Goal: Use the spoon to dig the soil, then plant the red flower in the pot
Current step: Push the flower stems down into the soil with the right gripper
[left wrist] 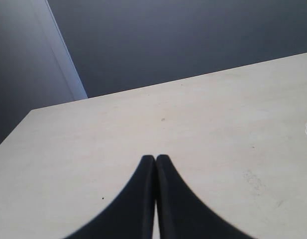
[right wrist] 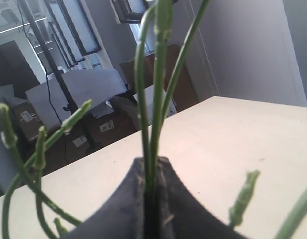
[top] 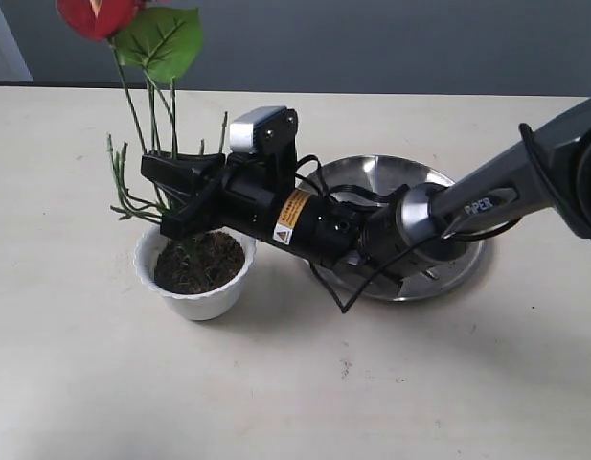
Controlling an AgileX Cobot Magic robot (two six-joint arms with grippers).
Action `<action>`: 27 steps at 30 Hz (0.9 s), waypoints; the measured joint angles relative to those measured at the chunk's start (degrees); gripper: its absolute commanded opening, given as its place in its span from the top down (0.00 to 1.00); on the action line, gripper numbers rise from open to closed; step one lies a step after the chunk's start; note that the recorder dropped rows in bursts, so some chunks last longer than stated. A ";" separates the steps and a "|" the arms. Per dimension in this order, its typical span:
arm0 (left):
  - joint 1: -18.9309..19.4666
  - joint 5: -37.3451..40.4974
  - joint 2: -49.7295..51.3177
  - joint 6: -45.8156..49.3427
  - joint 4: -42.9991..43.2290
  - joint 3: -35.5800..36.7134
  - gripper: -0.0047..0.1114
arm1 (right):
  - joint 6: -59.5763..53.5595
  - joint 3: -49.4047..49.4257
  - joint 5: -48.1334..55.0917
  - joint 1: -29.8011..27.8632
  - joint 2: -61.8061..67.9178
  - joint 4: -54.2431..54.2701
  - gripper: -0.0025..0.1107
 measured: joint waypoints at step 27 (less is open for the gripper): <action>0.00 0.00 0.00 0.00 0.00 0.00 0.96 | -0.48 5.63 -3.71 -1.93 1.60 1.62 0.98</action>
